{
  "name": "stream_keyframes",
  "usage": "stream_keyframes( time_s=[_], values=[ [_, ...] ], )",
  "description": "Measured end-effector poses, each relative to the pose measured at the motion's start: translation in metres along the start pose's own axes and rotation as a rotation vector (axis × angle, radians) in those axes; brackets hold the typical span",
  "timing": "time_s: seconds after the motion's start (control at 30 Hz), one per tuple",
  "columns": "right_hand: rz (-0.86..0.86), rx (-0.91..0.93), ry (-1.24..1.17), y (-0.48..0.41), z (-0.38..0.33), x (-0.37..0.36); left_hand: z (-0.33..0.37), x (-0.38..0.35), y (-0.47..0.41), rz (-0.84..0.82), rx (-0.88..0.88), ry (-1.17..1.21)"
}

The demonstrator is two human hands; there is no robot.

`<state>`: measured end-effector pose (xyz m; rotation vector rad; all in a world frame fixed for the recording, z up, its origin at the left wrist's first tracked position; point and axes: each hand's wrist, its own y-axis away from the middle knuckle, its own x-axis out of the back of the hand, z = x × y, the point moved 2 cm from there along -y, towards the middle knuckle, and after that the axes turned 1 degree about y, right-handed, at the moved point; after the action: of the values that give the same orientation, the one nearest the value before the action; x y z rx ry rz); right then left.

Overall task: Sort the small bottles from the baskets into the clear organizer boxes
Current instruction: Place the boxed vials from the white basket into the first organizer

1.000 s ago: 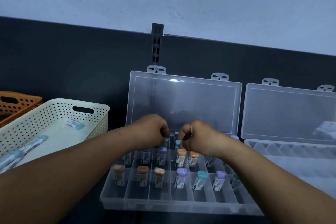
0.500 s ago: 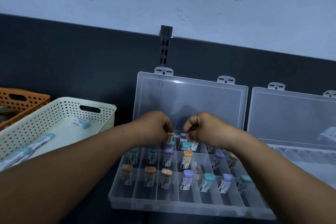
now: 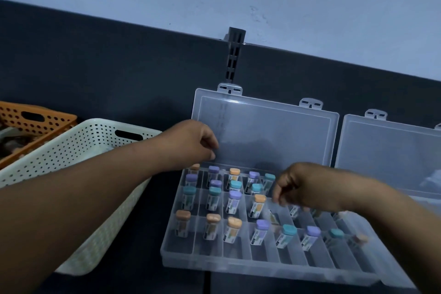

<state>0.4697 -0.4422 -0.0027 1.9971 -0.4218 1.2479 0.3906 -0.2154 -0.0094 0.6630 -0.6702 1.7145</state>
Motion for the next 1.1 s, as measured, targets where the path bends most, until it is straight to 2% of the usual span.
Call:
stream_keyframes(
  time_s=[0.27,0.53,0.77,1.1],
  values=[
    [-0.177,-0.056,0.059,-0.002,0.006,-0.018,0.009,-0.013,-0.006,-0.040,-0.033,0.071],
    [-0.319,-0.121,0.013,-0.010,0.002,-0.013,0.012,-0.016,-0.001,-0.056,-0.041,0.108],
    [-0.391,-0.178,0.027,-0.015,-0.002,-0.022,0.012,-0.015,0.002,-0.046,-0.051,0.094],
    [-0.393,-0.177,-0.204,-0.016,0.004,-0.018,0.019,-0.019,0.001,-0.050,-0.051,0.106]
  ],
)
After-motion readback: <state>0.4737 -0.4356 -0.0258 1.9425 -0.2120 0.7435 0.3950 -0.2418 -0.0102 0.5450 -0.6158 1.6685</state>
